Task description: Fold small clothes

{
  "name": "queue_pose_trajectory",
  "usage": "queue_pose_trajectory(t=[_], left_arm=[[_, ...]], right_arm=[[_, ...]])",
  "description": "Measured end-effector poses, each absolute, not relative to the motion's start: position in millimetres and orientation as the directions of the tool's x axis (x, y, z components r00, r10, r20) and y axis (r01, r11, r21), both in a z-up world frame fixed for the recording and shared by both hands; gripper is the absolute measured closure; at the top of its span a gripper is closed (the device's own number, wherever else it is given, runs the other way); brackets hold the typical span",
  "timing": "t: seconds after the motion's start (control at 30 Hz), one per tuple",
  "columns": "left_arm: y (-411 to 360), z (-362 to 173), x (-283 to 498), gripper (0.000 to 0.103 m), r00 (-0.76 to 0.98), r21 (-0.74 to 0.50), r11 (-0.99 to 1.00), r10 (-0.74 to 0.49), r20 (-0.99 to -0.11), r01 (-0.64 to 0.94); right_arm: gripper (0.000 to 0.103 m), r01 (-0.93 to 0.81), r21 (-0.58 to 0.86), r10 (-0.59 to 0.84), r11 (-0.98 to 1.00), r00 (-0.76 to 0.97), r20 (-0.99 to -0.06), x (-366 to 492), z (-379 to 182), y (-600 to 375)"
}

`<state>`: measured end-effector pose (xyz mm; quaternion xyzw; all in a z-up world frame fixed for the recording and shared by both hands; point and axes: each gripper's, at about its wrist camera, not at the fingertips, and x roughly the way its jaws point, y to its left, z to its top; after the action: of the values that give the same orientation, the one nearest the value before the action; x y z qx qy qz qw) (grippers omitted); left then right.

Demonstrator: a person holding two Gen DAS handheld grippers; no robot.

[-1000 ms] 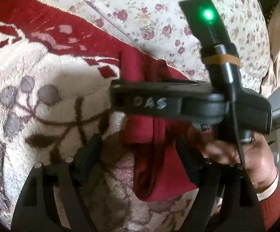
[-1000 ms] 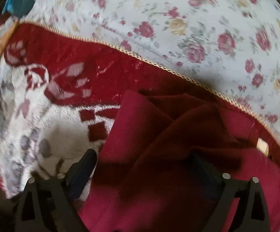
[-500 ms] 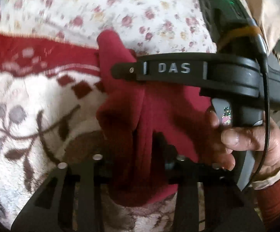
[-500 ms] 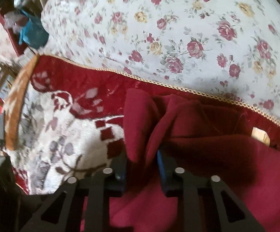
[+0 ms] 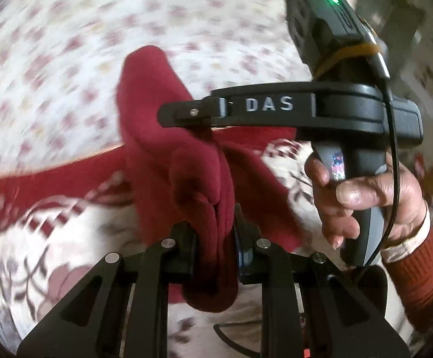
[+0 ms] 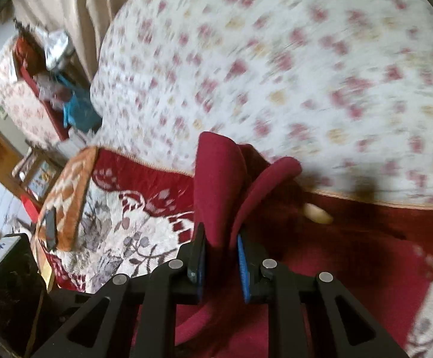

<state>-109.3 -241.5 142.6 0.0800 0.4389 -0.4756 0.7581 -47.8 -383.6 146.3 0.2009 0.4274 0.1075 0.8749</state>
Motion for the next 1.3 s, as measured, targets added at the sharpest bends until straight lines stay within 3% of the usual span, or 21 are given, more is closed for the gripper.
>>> queue_pose_trajectory(t=[0.17,0.33,0.43,0.5,0.53,0.57,0.6,0.67,0.8,0.83,0.87,0.93,1.03,1.13,1.2,1.27,1.3], left_arm=[[-315.3,124.8,-141.1,0.085,0.074,-0.291,0.444,-0.642,-0.763,0.847],[-363.7,72.2,-135.5,0.085,-0.079,-0.448,0.432,-0.645,-0.76,0.783],[-357.9,62.3,-127.2,0.083,-0.106,-0.488,0.473,-0.63,-0.77,0.733],[-336.5,76.5,-124.1,0.074,-0.089,-0.493,0.465,-0.655,-0.75,0.735],[-321.4,86.3,-122.4,0.065,-0.062,-0.482,0.464,-0.67,-0.74,0.744],[-308.2,96.4,-125.1,0.056,-0.031,-0.465,0.467,-0.68,-0.733,0.752],[-288.6,106.9,-127.6,0.052,0.021,-0.436,0.482,-0.688,-0.725,0.76],[-258.0,115.1,-124.6,0.046,0.113,-0.386,0.528,-0.687,-0.718,0.756],[-231.3,95.7,-113.2,0.046,0.178,-0.356,0.62,-0.634,-0.753,0.699],[-227.2,86.4,-112.2,0.046,0.163,-0.372,0.633,-0.624,-0.764,0.679],[-228.7,77.1,-109.2,0.046,0.146,-0.386,0.64,-0.617,-0.773,0.664],[-230.6,54.5,-107.6,0.046,0.114,-0.413,0.642,-0.616,-0.78,0.646],[-234.1,26.5,-103.9,0.046,0.087,-0.425,0.658,-0.597,-0.798,0.621],[-236.6,23.2,-100.6,0.046,0.08,-0.434,0.656,-0.602,-0.795,0.618],[-236.5,29.9,-97.9,0.046,0.105,-0.429,0.652,-0.615,-0.782,0.625],[-239.9,33.0,-95.0,0.046,0.138,-0.418,0.66,-0.62,-0.773,0.624],[-240.8,32.9,-93.7,0.046,0.149,-0.411,0.666,-0.616,-0.774,0.623]], right_arm=[[0.086,0.115,0.479,0.297,0.87,0.653,-0.697,-103.6,133.7,-459.5],[0.086,0.347,0.449,0.188,0.823,0.58,-0.792,-135.0,69.7,-516.9],[0.084,0.437,0.486,0.215,0.756,0.536,-0.816,-150.8,45.4,-537.4],[0.072,0.424,0.55,0.241,0.72,0.59,-0.771,-167.4,50.7,-544.6],[0.055,0.416,0.558,0.229,0.718,0.616,-0.753,-175.0,57.3,-545.8],[0.046,0.409,0.558,0.206,0.722,0.643,-0.738,-182.9,65.5,-543.7],[0.046,0.393,0.557,0.196,0.732,0.662,-0.724,-188.6,73.0,-538.9],[0.046,0.341,0.561,0.218,0.754,0.677,-0.703,-194.5,84.1,-522.6],[0.046,0.294,0.541,0.275,0.788,0.618,-0.736,-186.2,73.4,-488.1],[0.05,0.282,0.517,0.272,0.808,0.601,-0.752,-181.8,66.3,-478.9],[0.067,0.283,0.473,0.24,0.834,0.586,-0.774,-181.3,60.1,-471.5],[0.082,0.302,0.438,0.203,0.847,0.577,-0.791,-189.6,48.5,-468.5],[0.084,0.328,0.449,0.223,0.831,0.543,-0.81,-202.9,22.0,-469.9],[0.084,0.333,0.508,0.248,0.794,0.586,-0.772,-213.3,31.6,-479.6],[0.076,0.344,0.541,0.233,0.767,0.636,-0.735,-218.3,48.0,-487.9],[0.042,0.361,0.531,0.164,0.767,0.69,-0.705,-214.5,64.9,-496.9],[0.037,0.36,0.524,0.146,0.772,0.702,-0.697,-209.9,68.7,-499.1]])
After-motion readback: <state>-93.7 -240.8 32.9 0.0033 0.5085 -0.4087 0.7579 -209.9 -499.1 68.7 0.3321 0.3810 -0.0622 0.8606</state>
